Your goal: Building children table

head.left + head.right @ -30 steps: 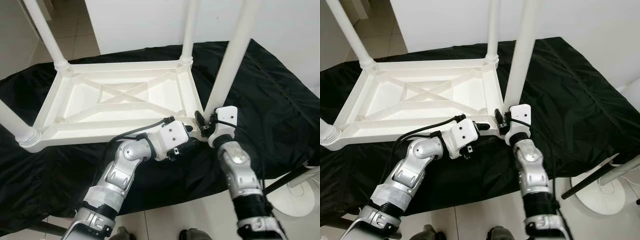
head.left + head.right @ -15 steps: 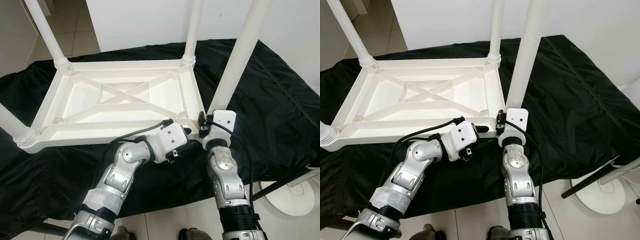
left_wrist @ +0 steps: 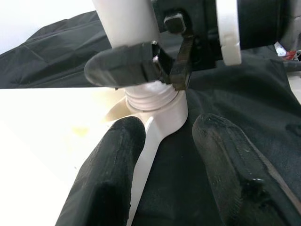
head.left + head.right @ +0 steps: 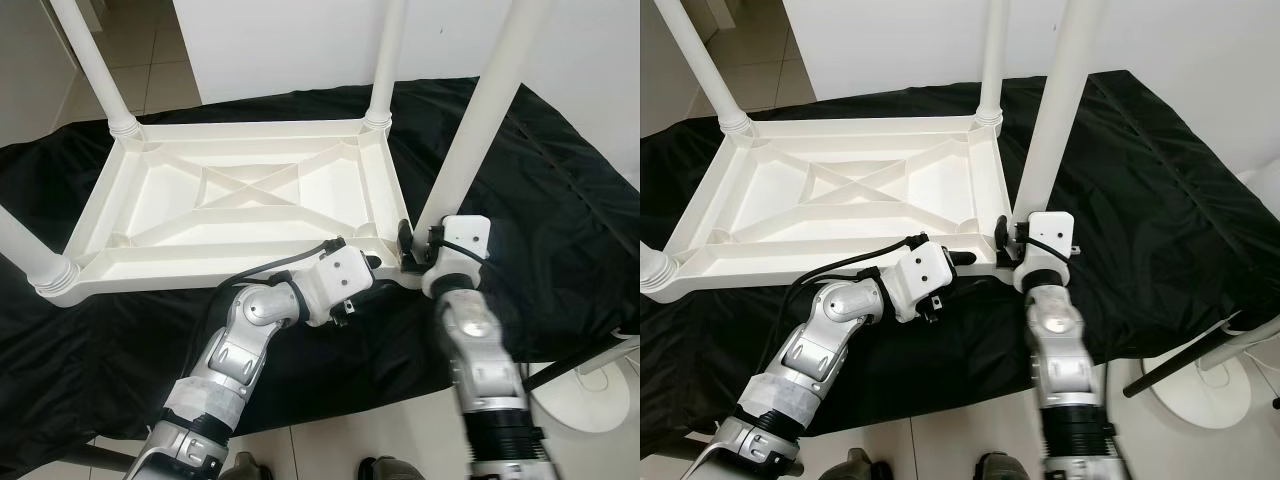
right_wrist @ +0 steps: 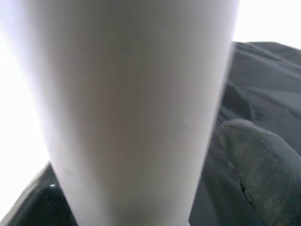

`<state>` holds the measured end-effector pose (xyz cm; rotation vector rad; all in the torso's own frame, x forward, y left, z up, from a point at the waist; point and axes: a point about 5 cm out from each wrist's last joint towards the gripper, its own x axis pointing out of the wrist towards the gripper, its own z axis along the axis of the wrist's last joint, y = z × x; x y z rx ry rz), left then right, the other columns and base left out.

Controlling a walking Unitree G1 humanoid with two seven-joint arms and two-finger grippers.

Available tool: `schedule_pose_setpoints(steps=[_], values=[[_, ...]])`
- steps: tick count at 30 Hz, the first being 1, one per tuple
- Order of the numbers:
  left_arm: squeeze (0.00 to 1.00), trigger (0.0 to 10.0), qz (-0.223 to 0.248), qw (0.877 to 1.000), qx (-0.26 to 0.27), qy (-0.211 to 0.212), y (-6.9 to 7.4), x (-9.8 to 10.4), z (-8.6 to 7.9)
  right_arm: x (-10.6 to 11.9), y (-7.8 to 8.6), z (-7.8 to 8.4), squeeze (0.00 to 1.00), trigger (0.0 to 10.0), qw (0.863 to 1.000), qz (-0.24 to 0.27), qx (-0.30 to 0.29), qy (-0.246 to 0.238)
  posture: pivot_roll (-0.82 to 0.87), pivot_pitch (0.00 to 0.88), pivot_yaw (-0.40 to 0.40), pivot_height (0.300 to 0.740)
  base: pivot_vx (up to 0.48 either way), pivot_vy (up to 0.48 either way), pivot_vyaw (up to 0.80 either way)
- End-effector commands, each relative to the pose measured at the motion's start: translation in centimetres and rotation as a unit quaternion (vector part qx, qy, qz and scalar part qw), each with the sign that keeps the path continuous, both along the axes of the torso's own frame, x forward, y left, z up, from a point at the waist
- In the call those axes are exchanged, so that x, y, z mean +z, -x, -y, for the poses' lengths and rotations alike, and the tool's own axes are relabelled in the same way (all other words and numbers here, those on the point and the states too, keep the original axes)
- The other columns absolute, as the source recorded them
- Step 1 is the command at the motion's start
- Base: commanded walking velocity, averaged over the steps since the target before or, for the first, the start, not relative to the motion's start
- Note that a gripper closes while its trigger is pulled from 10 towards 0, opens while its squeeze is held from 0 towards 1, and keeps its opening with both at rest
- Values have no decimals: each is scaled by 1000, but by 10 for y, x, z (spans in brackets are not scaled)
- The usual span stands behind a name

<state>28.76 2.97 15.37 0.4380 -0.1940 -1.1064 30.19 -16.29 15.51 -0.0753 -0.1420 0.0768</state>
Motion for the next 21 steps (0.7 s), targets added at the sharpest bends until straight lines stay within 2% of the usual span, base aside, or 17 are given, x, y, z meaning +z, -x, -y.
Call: schedule_pose_setpoints(steps=[1, 2, 3, 8, 11, 12, 13, 15, 16, 17, 18, 19, 21], values=[[0, 10000, 12, 998, 52, 15, -5, 2, -4, -4, 2, 5, 0, 10000, 999, -5, 34, 5, -147, 84, 54, 740, 0, 0, 0], [0, 10000, 12, 999, 51, 15, -5, 2, -3, -4, 1, 11, 0, 10000, 996, -13, 89, 20, -150, 79, 60, 740, 0, 0, 0], [0, 10000, 13, 999, 50, 14, -5, 2, -3, -4, 0, 13, 0, 10000, 994, -14, 106, 29, -150, 79, 60, 740, 0, 0, 0], [0, 10000, 18, 999, 48, 8, -6, 2, -3, -2, -3, 15, 0, 10000, 988, -20, 147, 48, -150, 76, 65, 740, 0, 0, 0], [0, 10000, 20, 999, 48, 7, -8, 4, -3, 1, -11, 14, 0, 10000, 977, -24, 202, 67, -144, 69, 70, 740, 0, 0, 0], [0, 10000, 20, 999, 48, 7, -8, 4, -3, 1, -11, 14, 0, 10000, 977, -24, 202, 67, -144, 69, 70, 740, 0, 0, 0], [0, 10000, 20, 999, 48, 8, -9, 4, -3, 3, -13, 13, 0, 10000, 971, -25, 224, 77, -144, 69, 70, 740, 0, 0, 0], [0, 10000, 20, 999, 48, 8, -9, 4, -3, 3, -13, 13, 0, 10000, 971, -25, 224, 77, -144, 69, 70, 740, 0, 0, 0], [0, 10000, 20, 999, 48, 7, -9, 5, -3, 4, -17, 12, 0, 10000, 966, -28, 241, 89, -144, 68, 71, 740, 0, 0, 0], [0, 10000, 22, 999, 48, 7, -9, 5, -4, 4, -21, 12, 0, 4353, 961, -30, 255, 100, -135, 62, 67, 740, 0, 0, 0], [0, 10000, 22, 999, 48, 7, -9, 5, -4, 4, -21, 12, 0, 4353, 961, -30, 255, 100, -135, 62, 67, 740, 0, 0, 0], [0, 10000, 23, 998, 50, 8, -10, 6, -4, 3, -24, 14, 0, 0, 958, -37, 264, 105, -131, 60, 63, 740, 0, 0, 0], [0, 10000, 24, 998, 51, 8, -10, 6, -4, 2, -25, 15, 0, 0, 956, -41, 269, 107, -127, 60, 60, 740, 0, 0, 0]])
